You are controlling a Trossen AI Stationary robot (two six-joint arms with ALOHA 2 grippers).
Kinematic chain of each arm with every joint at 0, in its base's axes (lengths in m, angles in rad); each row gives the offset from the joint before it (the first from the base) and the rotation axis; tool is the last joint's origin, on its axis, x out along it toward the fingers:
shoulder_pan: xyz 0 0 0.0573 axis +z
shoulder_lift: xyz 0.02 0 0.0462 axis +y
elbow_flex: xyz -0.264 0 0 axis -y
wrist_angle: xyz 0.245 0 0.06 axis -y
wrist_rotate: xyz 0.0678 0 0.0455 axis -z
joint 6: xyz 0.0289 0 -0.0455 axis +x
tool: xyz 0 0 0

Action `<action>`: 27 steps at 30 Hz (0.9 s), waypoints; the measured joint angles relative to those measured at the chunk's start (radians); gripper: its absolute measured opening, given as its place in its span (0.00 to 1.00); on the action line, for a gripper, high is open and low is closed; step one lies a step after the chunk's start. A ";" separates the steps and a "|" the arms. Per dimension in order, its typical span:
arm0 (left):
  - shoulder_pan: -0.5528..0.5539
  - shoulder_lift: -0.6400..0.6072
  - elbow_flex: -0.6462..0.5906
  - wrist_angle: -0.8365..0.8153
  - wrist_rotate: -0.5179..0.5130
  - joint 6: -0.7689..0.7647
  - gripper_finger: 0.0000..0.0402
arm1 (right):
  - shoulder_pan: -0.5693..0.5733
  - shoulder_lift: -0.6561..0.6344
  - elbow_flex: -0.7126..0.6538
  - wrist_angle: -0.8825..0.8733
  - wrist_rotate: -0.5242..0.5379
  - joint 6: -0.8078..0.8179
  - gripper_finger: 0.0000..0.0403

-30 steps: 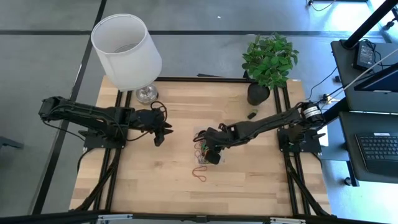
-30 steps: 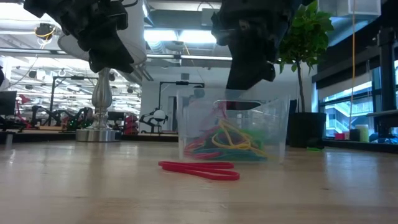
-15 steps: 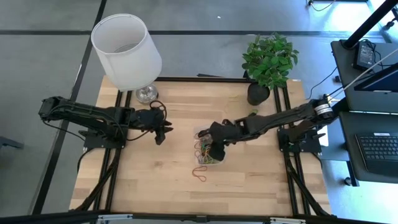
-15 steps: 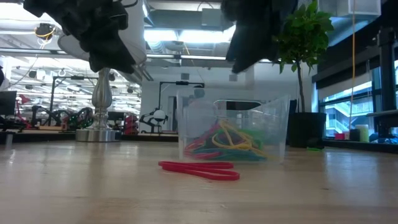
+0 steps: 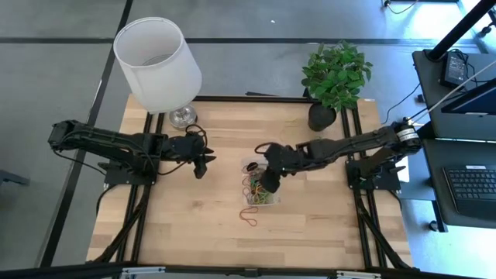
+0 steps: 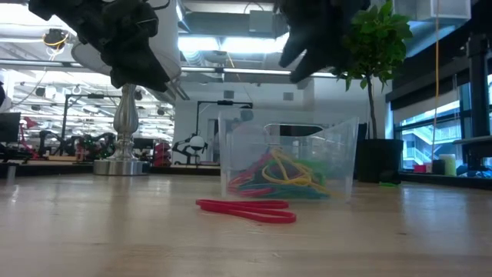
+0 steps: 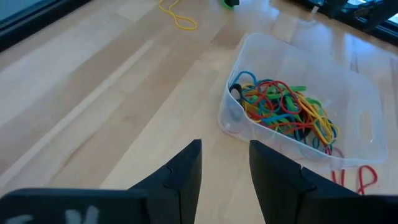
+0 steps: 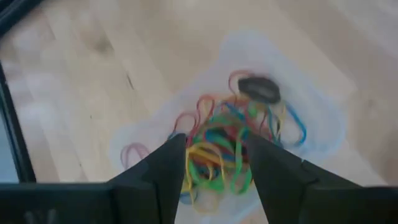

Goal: Pick and place rubber bands into bin
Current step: Put the black rubber band into the bin

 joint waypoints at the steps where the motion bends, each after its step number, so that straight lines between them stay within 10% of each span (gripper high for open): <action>1: 0.000 0.000 0.000 0.000 0.000 0.007 0.32 | 0.009 0.000 0.000 -0.013 0.002 0.017 0.43; 18: 0.003 0.000 0.000 0.034 0.028 0.092 0.32 | 0.246 -0.003 -0.017 -0.183 0.000 0.266 0.20; 27: -0.006 0.004 0.005 0.079 0.027 0.188 0.32 | 0.333 -0.211 -0.358 -0.043 0.061 0.477 0.01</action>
